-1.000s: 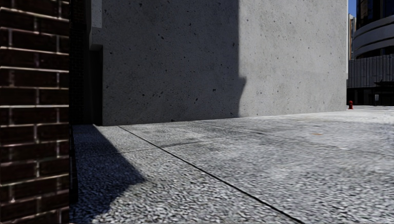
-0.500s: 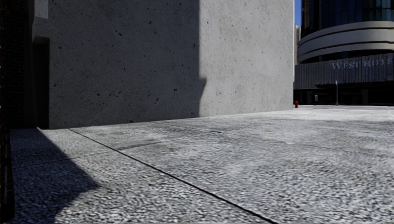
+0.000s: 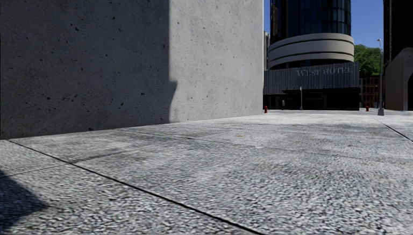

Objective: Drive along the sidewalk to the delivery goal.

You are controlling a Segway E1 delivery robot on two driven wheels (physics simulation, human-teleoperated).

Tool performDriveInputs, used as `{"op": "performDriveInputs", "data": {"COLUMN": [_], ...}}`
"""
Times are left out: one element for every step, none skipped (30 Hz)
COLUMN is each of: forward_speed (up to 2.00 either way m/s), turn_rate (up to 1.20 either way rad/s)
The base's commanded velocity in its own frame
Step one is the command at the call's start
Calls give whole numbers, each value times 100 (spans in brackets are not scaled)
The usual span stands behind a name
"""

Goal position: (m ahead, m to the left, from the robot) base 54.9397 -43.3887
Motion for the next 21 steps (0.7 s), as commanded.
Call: {"op": "performDriveInputs", "data": {"forward_speed": [0, 0, 0, 0, 0, 0, 0, 0, 0, 0, 0, 0, 0, 0, 0, 0, 0, 0, 0, 0, 0], "turn_rate": [-50, -50, -50, -50, -48, -48, -37, -28, -24, -22, -22, -21, -20, -20, -20, -20, -20, -20, -20, -20, -20]}}
